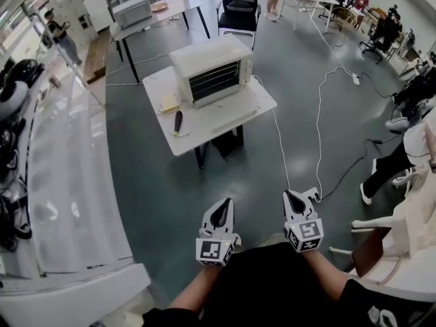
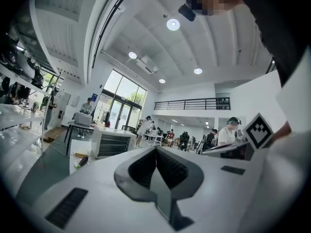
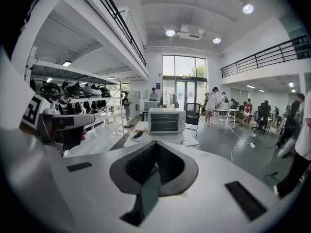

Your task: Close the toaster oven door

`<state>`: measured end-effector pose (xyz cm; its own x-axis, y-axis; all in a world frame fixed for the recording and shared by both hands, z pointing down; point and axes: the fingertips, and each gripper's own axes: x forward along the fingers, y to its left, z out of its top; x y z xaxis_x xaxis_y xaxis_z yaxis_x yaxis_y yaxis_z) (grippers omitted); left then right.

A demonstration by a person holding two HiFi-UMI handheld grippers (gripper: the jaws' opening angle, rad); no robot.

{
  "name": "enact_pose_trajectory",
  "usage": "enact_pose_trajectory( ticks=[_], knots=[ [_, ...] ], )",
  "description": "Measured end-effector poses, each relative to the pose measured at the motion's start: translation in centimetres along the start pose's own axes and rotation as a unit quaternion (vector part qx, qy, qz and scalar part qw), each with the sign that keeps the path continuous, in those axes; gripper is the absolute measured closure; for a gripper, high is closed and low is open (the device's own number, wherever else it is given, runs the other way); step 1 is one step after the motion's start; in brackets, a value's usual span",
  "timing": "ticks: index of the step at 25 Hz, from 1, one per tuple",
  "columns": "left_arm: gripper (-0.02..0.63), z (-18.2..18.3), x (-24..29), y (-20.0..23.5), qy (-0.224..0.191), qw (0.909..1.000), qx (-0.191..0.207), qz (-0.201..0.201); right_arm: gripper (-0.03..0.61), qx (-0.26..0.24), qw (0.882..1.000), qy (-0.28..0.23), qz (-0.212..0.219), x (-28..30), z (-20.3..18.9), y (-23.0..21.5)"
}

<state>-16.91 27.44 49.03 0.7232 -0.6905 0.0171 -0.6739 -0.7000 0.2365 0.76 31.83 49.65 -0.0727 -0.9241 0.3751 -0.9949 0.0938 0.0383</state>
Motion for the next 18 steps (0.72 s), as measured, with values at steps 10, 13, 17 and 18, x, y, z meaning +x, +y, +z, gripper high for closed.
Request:
enact_pose_trajectory(
  ticks=[10,13,17,18],
  knots=[
    [0.595,-0.6,1.3,4.3,-0.013,0.9980,-0.039,0.048,0.557,-0.029,0.997,-0.003,0.067,5.8,1.3,2.7],
    [0.595,-0.9,2.6,5.6,-0.012,0.9973,-0.039,0.061,0.557,-0.020,0.996,-0.007,0.082,8.1,1.7,2.4],
    [0.595,-1.5,7.1,8.2,-0.012,0.9945,-0.042,0.095,0.557,0.002,0.996,0.000,0.089,12.8,1.5,-1.1],
    [0.595,-1.6,8.4,9.0,-0.009,0.9936,-0.040,0.105,0.557,0.001,0.996,-0.002,0.092,14.0,1.8,-2.1]
  ],
)
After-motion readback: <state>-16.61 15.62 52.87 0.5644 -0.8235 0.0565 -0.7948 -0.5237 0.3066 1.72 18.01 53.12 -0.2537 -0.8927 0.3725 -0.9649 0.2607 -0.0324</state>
